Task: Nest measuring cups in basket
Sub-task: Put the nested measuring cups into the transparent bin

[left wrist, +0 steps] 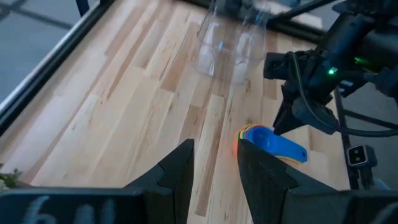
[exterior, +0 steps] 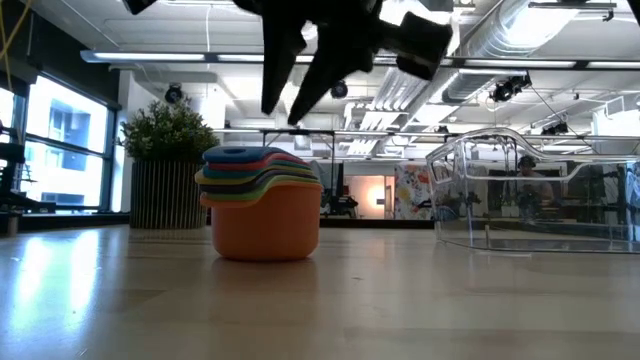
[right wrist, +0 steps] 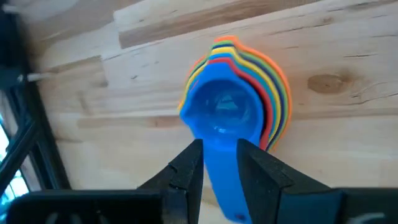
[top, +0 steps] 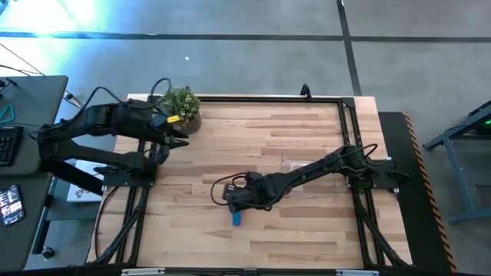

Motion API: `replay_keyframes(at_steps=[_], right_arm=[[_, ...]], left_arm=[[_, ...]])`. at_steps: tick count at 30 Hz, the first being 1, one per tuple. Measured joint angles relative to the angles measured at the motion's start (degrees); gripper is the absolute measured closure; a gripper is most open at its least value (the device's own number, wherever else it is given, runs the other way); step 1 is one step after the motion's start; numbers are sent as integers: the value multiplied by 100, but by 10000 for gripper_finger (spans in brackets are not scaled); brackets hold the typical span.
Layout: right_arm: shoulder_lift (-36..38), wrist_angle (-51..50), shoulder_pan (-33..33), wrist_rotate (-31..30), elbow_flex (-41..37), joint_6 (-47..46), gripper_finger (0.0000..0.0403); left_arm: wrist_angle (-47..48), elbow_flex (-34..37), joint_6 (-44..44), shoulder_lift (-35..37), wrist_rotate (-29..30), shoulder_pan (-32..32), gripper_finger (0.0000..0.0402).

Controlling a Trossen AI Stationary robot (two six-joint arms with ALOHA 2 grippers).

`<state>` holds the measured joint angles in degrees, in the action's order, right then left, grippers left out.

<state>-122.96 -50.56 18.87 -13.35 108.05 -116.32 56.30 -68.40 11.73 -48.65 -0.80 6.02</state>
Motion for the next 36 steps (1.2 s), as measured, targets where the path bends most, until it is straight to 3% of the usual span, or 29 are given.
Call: replay_keyframes(at_steps=[5,14,27,36], right_arm=[[4,-99,-13,-25,348,505,313],[7,-107,-13,-616,844,1244,313],[7,-115,-61,-434,857,1382,313],[7,-111,-61,-241,857,1468,313]], left_arm=[[-151,112,-33,471,0,0,289],[-1121,1243,-116,1932,0,-1,289],[-2641,3033,-154,4026,7,-1,289],[-3830,4231,-241,4834,38,-2,289]])
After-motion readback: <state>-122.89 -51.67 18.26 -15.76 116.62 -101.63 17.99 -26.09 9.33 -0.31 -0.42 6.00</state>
